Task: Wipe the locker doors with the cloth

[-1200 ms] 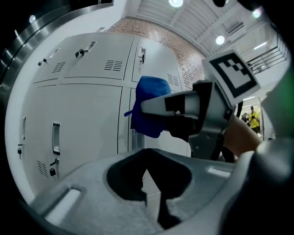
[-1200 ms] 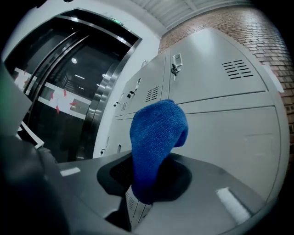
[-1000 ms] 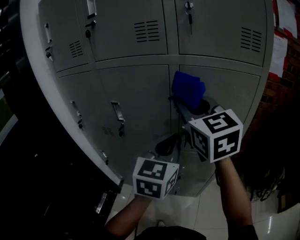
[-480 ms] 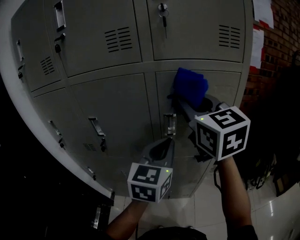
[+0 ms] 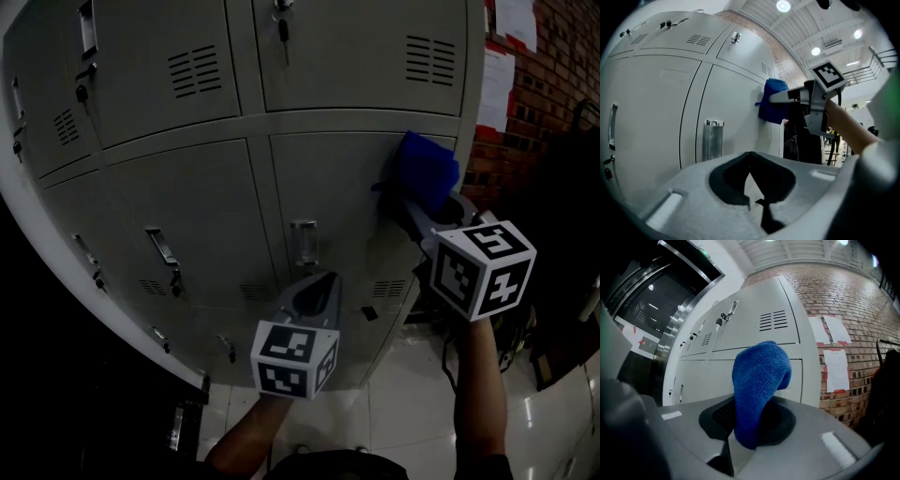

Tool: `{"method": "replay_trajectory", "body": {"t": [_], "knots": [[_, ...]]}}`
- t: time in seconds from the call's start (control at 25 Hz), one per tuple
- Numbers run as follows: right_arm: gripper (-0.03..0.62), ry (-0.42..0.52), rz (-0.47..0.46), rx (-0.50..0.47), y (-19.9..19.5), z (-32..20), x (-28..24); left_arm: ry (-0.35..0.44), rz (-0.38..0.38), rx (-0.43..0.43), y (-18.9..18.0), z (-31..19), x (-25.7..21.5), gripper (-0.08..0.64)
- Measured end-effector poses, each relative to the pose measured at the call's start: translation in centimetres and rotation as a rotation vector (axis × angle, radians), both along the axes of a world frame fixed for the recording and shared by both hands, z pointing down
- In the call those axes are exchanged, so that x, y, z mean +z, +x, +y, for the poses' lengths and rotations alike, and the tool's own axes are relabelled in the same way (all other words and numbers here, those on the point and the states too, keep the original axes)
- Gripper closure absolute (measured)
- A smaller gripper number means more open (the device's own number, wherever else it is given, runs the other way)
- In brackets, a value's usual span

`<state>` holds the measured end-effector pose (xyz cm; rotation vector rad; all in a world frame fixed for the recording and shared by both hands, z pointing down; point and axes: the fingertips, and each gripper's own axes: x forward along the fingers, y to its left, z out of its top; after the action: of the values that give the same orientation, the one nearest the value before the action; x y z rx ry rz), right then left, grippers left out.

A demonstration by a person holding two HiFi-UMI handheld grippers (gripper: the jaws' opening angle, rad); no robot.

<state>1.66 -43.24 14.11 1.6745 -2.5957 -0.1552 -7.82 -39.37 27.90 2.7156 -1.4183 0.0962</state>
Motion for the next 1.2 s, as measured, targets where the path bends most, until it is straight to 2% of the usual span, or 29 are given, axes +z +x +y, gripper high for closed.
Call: {"method": "replay_trajectory", "body": {"t": [0.32, 0.56, 0.76, 0.96, 1.2], "knots": [[0.512, -0.009, 0.017, 0.057, 3.9, -0.5, 0.6, 0.009, -0.013, -0.018, 0.9, -0.5, -0.1, 0.557], [0.512, 0.017, 0.025, 0.052, 3.4, 0.1, 0.7, 0.018, -0.019, -0.041, 0.4, -0.4, -0.4, 0.557], [0.512, 0.078, 0.001, -0.056, -2.3, 2.7, 2.2, 0.037, -0.029, -0.107, -1.9, -0.5, -0.3, 0.557], [0.512, 0.036, -0.009, -0.171, -8.5, 2.6, 5.7, 0.039, -0.034, -0.181, -4.8, 0.0, 0.0, 0.557], [0.512, -0.009, 0.036, -0.272, -14.5, 2.2, 8.8, 0.033, -0.045, -0.258, -8.0, 0.8, 0.5, 0.557]]}}
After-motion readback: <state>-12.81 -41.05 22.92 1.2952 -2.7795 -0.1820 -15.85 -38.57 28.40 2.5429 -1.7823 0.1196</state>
